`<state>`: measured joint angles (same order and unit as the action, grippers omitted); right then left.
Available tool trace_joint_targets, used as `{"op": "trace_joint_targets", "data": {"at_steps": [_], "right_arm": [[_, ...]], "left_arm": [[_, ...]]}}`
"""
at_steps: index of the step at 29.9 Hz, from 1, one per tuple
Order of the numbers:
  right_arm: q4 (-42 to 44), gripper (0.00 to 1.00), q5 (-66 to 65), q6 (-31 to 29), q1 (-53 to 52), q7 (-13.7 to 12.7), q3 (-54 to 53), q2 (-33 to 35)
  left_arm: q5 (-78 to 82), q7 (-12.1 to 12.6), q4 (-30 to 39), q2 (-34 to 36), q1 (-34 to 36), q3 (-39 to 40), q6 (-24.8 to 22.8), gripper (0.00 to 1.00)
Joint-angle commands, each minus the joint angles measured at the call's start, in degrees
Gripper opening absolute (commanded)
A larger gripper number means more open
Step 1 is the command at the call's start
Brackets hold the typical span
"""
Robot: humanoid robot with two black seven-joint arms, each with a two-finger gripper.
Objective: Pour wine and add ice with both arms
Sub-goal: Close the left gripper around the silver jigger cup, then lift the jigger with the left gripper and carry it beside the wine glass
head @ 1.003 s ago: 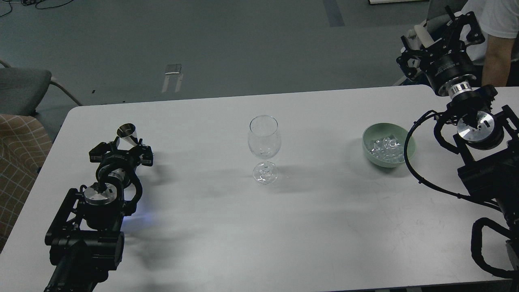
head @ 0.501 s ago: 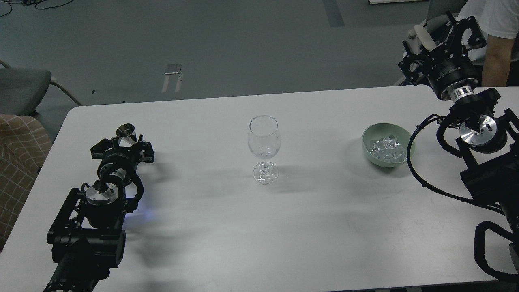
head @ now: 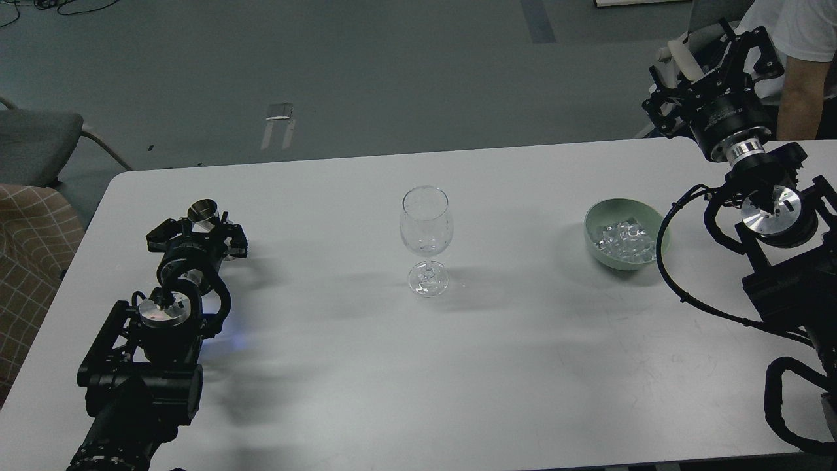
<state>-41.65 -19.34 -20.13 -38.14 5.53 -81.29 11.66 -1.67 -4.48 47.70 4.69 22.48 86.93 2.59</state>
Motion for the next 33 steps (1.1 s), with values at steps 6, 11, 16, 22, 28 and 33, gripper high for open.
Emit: {"op": "trace_joint_targets", "data": {"at_steps": [6,11,16,22,28,33], "right_arm": [[-0.01,1.00,0.00,0.00,-0.09,0.00,-0.01,0.03],[-0.01,1.00,0.00,0.00,0.00,0.00,-0.01,0.03],[-0.01,1.00,0.00,0.00,0.00,0.00,-0.01,0.03],[-0.01,1.00,0.00,0.00,0.26,0.00,-0.01,0.03],[-0.18,1.00,0.00,0.00,0.26,0.00,-0.01,0.82],[-0.27,1.00,0.00,0.00,0.35,0.00,-0.01,0.91]], "left_arm": [[0.00,0.09,-2.17,-0.04,1.08,-0.09,-1.36,0.44],[0.00,0.17,-3.14,0.05,1.43,-0.09,-1.45,0.40],[0.09,0.26,-3.23,0.14,1.26,-0.26,-2.67,0.24],[0.09,0.35,-3.23,0.23,0.73,-0.27,-6.20,0.23],[0.09,0.53,-3.23,0.23,0.81,0.00,-6.99,0.23],[-1.23,0.44,-2.53,0.05,0.55,0.00,-9.27,0.23]]}}
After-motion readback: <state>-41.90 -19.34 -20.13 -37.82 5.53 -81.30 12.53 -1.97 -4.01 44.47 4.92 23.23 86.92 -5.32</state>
